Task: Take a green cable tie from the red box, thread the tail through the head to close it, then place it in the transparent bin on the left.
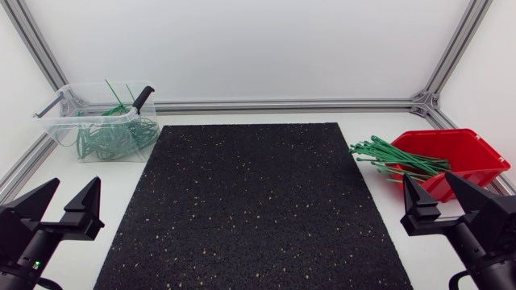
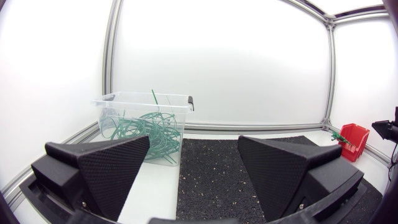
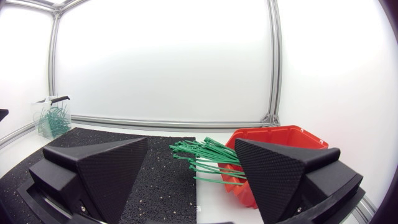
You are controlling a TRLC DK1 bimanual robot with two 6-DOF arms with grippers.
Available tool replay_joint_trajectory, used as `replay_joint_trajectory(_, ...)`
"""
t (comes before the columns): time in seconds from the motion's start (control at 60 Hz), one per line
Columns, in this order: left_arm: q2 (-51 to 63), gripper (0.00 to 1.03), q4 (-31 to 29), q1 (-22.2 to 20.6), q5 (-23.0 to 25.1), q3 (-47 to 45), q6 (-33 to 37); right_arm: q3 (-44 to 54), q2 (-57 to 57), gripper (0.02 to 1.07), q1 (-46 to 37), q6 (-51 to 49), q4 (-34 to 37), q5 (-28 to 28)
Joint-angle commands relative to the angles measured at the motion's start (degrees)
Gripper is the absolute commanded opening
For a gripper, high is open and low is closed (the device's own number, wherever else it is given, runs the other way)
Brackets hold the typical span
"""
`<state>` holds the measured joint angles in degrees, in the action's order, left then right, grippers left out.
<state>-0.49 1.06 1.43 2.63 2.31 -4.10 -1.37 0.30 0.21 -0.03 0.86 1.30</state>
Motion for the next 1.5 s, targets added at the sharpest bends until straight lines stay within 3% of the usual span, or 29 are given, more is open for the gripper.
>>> replay_joint_trajectory(0.0,-0.3,0.99,-1.1,-0.2,-0.3,-2.3,-1.0,1.5,-0.7,1.04,-0.5,-0.8,-1.0,0.1)
replay_joint_trajectory(0.5,-0.3,0.99,-1.2,-0.1,-0.3,-2.3,-1.0,-6.6,0.3,1.04,-0.6,-0.9,1.9,0.2)
replay_joint_trajectory(0.767,-0.2,0.99,-1.2,-0.1,-0.4,-2.3,-1.0,-19.7,13.6,1.04,-0.9,0.1,6.1,-0.3)
replay_joint_trajectory(0.983,-0.2,0.99,-1.2,-0.2,-0.4,-2.3,-1.0,-33.9,29.0,1.03,-3.1,-0.3,13.9,-0.6)
replay_joint_trajectory(1.05,-0.1,0.99,-1.2,-0.1,-0.4,-2.2,-1.0,-40.0,35.2,1.03,-3.4,-4.4,20.1,-0.4)
replay_joint_trajectory(1.25,-0.2,0.99,-1.2,-0.2,-0.4,-2.3,-1.0,-49.4,46.5,1.01,-3.5,-14.7,28.5,0.8)
replay_joint_trajectory(1.483,-0.1,0.99,-1.2,-0.1,-0.4,-2.3,-1.0,-59.8,62.9,0.99,-7.1,-34.7,41.2,2.4)
